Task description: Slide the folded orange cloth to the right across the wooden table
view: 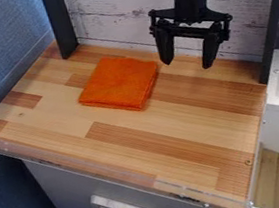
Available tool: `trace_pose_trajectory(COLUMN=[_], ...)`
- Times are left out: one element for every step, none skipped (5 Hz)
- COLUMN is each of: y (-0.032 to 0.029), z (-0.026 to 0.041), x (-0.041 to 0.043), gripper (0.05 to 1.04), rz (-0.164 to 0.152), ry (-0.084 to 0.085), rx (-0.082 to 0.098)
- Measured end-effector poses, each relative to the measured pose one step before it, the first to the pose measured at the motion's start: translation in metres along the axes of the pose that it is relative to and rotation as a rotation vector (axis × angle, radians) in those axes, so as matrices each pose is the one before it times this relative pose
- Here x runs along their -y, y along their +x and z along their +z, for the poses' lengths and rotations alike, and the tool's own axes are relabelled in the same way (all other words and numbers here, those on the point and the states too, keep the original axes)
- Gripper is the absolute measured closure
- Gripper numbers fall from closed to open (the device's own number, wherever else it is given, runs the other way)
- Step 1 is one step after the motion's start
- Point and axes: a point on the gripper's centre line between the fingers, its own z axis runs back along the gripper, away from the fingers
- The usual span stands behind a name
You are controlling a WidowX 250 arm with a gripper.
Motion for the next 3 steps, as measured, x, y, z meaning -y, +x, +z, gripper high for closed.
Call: trace_pose_trajectory(y=[-0.00168, -0.00497, -0.00042], z=[-0.0073, -0.01369, -0.00782], x=[-0.00326, -0.01646, -0.01787], gripper=[0.084, 0.085, 0.088], rz=[-0.0358, -0.0498, -0.0631], ry=[0.0007, -0.002, -0.0025], rx=[0.0016, -0.0063, 0.0216])
